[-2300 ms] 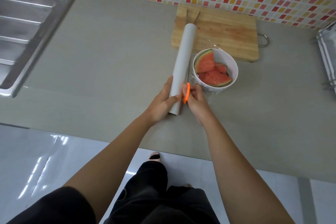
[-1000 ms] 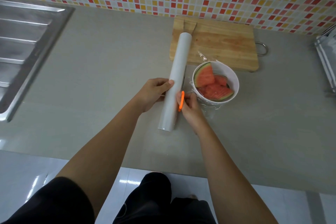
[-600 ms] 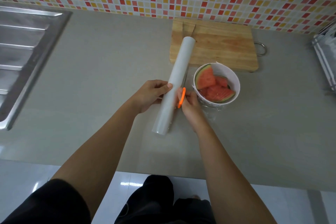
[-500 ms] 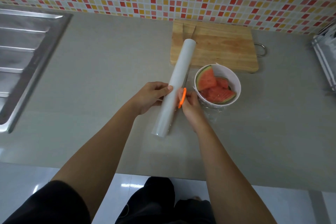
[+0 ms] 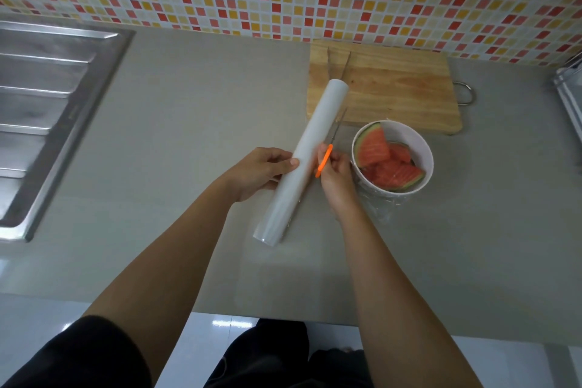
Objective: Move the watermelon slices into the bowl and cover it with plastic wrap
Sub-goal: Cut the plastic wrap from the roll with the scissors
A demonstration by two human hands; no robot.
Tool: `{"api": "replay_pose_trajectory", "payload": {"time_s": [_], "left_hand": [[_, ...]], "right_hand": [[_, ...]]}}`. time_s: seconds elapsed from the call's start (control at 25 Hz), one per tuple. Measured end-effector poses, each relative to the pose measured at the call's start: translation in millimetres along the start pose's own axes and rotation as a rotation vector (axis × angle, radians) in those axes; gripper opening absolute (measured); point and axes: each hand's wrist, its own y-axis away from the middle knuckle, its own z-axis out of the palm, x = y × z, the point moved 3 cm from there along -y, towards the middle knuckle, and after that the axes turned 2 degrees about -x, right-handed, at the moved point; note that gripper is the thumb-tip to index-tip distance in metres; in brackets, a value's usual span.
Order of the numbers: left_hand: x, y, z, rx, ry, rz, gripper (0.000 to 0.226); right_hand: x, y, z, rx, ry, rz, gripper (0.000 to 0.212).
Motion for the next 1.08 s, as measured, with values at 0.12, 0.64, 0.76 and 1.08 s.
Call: {"api": "replay_pose_trajectory", "payload": {"time_s": [0.12,0.64,0.76,1.08], "left_hand": [[-1,0,-8,-0.018,-0.007,-0.019,0.03],[-1,5,-37,-0.021,-0.024,-0.05,0.025],[-4,10,-44,-0.011,-0.027,-0.046,0.029],[-8,23,-57,0.007,-0.033,-0.052,0.03]], "right_hand": [[-2,-7,4,0.029,0.006,0.014,0.024],[-6,-37,21,0.054,-0.01,0.021,0.028],[-6,-39,28,0.032,-0.025,0.023,0.042],[-6,-48,35,-0.032,-0.045,-0.017,0.039]]}}
